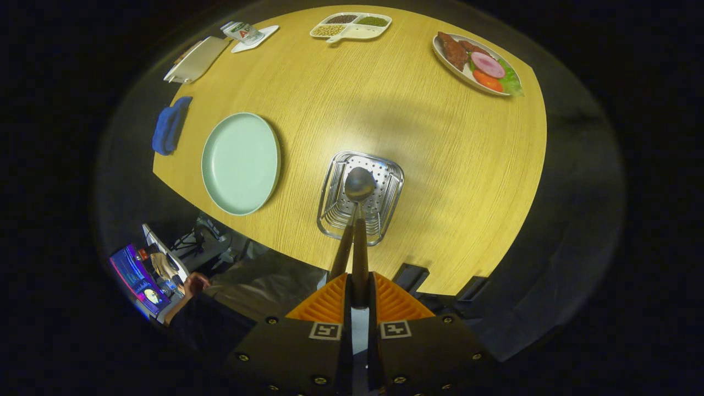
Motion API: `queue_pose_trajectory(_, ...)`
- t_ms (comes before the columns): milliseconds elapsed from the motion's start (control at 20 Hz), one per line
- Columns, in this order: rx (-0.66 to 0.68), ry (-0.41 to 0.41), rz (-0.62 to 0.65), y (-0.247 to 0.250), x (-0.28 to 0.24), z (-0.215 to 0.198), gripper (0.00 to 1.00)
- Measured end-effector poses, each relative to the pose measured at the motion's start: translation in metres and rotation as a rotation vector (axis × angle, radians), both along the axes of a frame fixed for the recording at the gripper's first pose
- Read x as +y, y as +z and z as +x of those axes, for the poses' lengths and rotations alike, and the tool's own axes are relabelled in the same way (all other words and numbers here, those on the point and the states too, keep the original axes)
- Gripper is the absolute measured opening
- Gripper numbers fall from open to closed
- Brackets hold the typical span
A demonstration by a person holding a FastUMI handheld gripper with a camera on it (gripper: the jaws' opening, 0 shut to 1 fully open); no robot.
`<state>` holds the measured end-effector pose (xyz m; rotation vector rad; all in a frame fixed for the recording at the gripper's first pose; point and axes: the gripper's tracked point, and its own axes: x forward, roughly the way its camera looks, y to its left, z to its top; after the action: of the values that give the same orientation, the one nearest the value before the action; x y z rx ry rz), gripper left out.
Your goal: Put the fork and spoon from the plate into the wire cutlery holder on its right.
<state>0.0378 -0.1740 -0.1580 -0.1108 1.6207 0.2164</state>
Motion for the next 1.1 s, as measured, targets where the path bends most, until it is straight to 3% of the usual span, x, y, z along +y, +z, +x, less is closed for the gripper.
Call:
queue_pose_trajectory(200,-0.159,-0.068,0.001,0.025,-0.006,0.013,0.16)
queue_pose_trajectory(250,-0.258,-0.076,0.003,0.038,-0.005,0.02,0.31)
queue_pose_trajectory(350,-0.465,-0.074,-0.034,0.062,-0.008,0.03,0.38)
queue_pose_trajectory(500,-0.79,-0.135,0.001,0.113,0.022,0.025,0.38)
queue_pose_trajectory(650,-1.025,-0.21,0.051,0.137,0.055,0.008,0.38)
queue_pose_trajectory(800,-1.201,-0.26,0.046,0.148,0.082,-0.008,0.38)
queue_pose_trajectory(1100,-1.488,-0.286,-0.012,0.194,0.112,-0.034,0.37)
